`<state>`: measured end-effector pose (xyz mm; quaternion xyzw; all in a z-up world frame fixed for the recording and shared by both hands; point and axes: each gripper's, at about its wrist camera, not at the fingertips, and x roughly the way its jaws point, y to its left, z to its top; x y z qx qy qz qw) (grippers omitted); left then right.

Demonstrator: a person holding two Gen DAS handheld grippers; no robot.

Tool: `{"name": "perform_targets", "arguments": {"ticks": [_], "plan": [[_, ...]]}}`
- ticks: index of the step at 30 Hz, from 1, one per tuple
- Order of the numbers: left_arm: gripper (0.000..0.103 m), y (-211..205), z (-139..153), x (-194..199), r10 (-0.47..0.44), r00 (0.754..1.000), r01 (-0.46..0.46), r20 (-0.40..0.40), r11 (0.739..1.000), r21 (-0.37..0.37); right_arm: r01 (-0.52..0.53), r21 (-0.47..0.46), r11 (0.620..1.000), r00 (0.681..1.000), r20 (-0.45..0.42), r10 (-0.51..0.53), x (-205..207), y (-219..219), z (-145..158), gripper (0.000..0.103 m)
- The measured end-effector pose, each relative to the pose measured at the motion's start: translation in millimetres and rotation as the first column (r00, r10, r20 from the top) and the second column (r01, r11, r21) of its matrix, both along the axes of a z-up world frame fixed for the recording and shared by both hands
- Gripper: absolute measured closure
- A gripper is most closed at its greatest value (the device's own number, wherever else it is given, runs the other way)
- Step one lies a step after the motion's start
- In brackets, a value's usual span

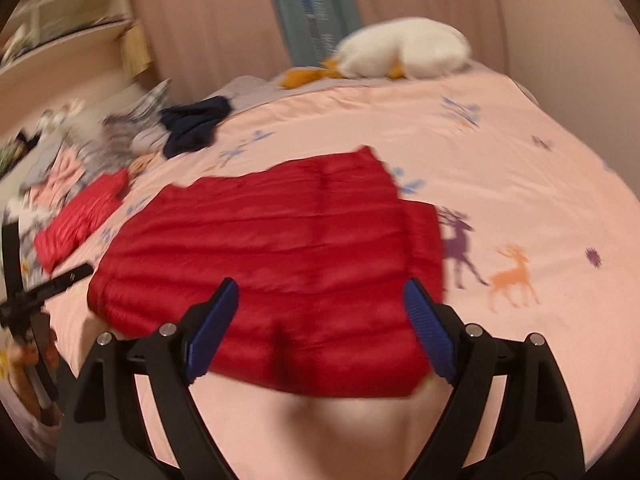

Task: Fold large clothes

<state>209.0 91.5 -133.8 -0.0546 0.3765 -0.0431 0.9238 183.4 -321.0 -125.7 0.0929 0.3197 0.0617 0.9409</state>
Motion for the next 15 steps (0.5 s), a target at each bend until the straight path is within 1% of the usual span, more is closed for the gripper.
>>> {"name": "perform_targets", "arguments": {"ticks": [2, 4, 7, 10, 12, 15], "plan": [[0.001, -11, 3, -7, -0.021, 0.999, 0.021, 0.028, 1.000, 0.010, -0.035, -0.040, 0.999, 0.999, 0.024, 0.036, -3, 20, -1, 0.017], [0.001, -22, 4, -12, -0.044, 0.998, 0.043, 0.051, 0.999, 0.021, -0.068, -0.069, 0.995, 0.997, 0.026, 0.069, -2, 38, -5, 0.017], [0.001, -39, 1, -16, -0.082, 0.995, 0.080, 0.058, 0.996, 0.033, -0.095, -0.078, 0.992, 0.996, -0.009, 0.094, 5, 53, -15, 0.017], [0.001, -50, -5, -17, -0.109, 0.993, 0.108, 0.040, 0.993, 0.040, -0.101, -0.133, 0.986, 0.992, -0.082, 0.091, 15, 66, -33, 0.018], [0.001, -54, -10, -17, -0.123, 0.992, 0.121, 0.031, 0.991, 0.051, -0.104, -0.136, 0.985, 0.991, -0.098, 0.091, 17, 69, -39, 0.017], [0.001, -63, -26, -11, -0.126, 0.991, 0.129, -0.035, 0.985, 0.112, -0.108, -0.128, 0.986, 0.989, -0.112, 0.094, 17, 70, -41, 0.017]]}}
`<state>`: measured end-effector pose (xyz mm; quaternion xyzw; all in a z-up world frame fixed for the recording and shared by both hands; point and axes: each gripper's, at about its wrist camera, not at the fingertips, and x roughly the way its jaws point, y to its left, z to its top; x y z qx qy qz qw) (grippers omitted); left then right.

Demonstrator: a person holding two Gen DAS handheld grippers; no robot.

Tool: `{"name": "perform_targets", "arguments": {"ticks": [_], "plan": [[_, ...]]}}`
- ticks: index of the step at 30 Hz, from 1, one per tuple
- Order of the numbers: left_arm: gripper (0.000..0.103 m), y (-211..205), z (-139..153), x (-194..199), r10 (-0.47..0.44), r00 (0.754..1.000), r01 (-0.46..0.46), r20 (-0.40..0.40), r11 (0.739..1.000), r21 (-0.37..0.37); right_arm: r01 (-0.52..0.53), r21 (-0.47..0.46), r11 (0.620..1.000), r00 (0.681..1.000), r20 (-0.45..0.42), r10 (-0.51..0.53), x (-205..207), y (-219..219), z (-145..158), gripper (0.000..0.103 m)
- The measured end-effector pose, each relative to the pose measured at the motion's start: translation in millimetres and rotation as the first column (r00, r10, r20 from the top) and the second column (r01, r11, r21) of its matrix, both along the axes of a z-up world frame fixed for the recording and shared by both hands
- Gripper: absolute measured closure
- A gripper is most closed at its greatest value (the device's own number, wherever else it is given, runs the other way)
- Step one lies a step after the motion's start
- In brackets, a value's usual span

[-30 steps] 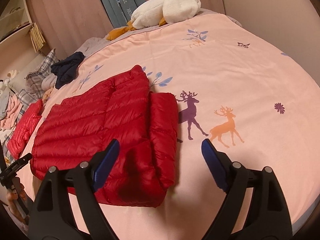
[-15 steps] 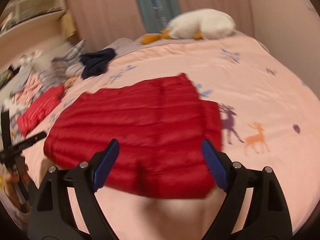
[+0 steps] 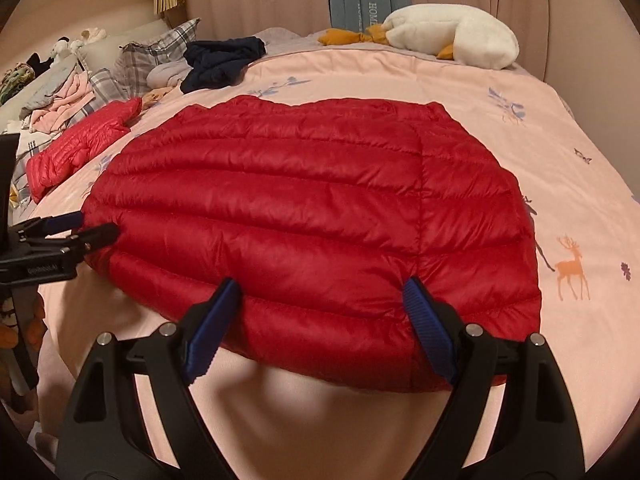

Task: Fold large clothes

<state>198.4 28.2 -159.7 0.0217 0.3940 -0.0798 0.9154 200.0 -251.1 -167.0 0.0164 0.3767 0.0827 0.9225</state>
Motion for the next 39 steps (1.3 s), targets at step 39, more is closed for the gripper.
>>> {"name": "perform_targets", "arguments": {"ticks": [39], "plan": [[0.001, -23, 0, 10, -0.021, 1.000, 0.022, -0.015, 0.998, 0.051, 0.027, 0.025, 0.999, 0.999, -0.022, -0.027, 10, -6, 2, 0.018]]}}
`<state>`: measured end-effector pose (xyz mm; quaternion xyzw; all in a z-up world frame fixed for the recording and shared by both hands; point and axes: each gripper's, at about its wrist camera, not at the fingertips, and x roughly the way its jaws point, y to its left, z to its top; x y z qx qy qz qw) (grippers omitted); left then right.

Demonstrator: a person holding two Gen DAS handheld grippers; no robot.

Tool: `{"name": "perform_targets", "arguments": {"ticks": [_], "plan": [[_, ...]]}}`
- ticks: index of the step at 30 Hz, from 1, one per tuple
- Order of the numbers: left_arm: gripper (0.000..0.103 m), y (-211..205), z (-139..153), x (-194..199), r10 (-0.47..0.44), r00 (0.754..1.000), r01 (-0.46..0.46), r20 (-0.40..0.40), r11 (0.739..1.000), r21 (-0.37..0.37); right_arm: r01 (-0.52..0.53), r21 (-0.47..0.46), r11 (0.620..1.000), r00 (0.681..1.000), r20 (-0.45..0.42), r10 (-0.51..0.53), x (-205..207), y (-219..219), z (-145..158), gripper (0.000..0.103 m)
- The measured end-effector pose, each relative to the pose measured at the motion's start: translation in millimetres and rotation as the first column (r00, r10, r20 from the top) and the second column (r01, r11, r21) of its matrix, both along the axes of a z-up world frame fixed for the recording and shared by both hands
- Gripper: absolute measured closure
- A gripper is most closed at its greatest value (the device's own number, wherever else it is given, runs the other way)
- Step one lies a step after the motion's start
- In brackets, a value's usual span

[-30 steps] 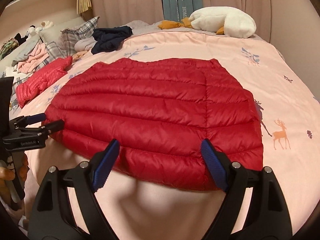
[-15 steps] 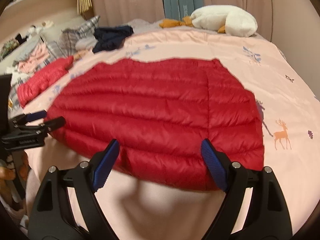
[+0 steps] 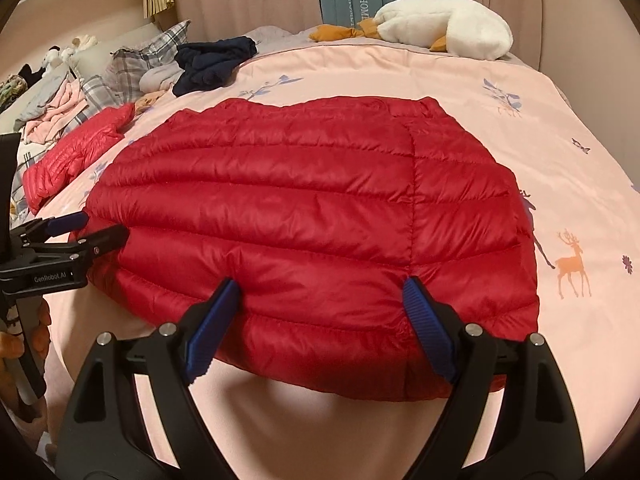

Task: Fold large clothes

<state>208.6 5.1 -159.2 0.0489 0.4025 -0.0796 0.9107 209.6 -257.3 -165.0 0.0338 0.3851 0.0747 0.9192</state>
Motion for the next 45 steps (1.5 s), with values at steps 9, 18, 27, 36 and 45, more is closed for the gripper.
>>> {"name": "perform_targets", "arguments": {"ticks": [9, 18, 27, 36, 45], "plan": [[0.001, 1, 17, 3, 0.006, 0.999, -0.004, 0.051, 0.999, -0.034, 0.019, 0.018, 1.000, 0.996, 0.090, -0.021, 14, -3, 30, 0.018], [0.001, -6, 7, 36, 0.014, 1.000, -0.014, -0.002, 0.999, -0.030, 0.041, 0.033, 0.999, 0.999, -0.013, -0.041, 51, -4, 2, 0.017], [0.001, -4, -1, 40, 0.005, 1.000, -0.005, -0.021, 0.999, -0.043, 0.060, 0.083, 0.995, 0.998, -0.017, -0.059, 44, -5, 9, 0.017], [0.001, 3, 16, 14, 0.021, 0.999, -0.019, 0.024, 0.997, -0.073, -0.033, 0.067, 0.997, 0.998, 0.055, 0.029, 10, 17, 25, 0.017], [0.001, -2, 3, 11, 0.009, 1.000, -0.010, -0.005, 0.999, -0.042, -0.046, 0.018, 0.999, 0.999, -0.006, 0.047, 20, 29, 1, 0.016]]}}
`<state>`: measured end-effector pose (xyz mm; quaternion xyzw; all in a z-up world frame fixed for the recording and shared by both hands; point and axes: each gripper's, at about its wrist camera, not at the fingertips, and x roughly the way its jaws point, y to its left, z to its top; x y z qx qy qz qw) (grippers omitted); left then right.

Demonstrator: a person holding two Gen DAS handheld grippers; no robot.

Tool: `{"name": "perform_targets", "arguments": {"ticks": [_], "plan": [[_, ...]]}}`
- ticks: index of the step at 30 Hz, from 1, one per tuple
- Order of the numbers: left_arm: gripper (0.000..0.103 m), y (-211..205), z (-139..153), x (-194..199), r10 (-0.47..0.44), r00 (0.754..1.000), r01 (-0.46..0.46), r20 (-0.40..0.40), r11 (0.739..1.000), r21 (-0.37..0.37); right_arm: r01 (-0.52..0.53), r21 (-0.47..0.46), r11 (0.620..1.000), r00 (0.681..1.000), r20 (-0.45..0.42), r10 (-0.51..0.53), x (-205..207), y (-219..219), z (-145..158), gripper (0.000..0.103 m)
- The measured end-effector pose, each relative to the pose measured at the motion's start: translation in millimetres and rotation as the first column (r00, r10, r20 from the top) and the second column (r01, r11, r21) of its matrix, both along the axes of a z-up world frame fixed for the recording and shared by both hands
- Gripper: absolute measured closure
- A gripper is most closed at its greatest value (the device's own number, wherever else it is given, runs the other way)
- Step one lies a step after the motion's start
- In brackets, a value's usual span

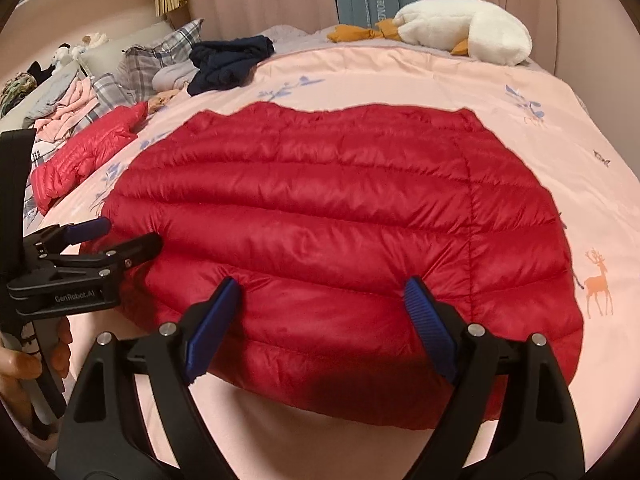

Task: Fold large clothes

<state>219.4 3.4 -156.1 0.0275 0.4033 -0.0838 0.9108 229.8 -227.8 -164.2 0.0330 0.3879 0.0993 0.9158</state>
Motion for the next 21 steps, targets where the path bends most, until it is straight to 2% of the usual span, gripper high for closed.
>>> {"name": "perform_targets", "arguments": {"ticks": [7, 13, 17, 21], "plan": [[0.001, -3, -11, 4, -0.004, 1.000, 0.004, -0.021, 1.000, 0.017, 0.008, 0.004, 1.000, 1.000, -0.008, -0.008, 0, 1, 1, 0.016], [0.001, 1, -1, -6, -0.002, 1.000, 0.002, -0.004, 1.000, 0.005, 0.008, 0.011, 1.000, 1.000, 0.024, -0.008, -15, -3, 14, 0.017], [0.001, 2, 1, -16, -0.004, 1.000, 0.004, 0.012, 1.000, 0.014, 0.000, -0.029, 1.000, 1.000, 0.002, 0.000, -15, -2, 4, 0.017], [0.001, -1, -9, -16, -0.008, 1.000, 0.008, -0.004, 0.999, 0.037, -0.002, -0.039, 0.999, 1.000, -0.013, 0.002, -11, 1, -5, 0.016]]}}
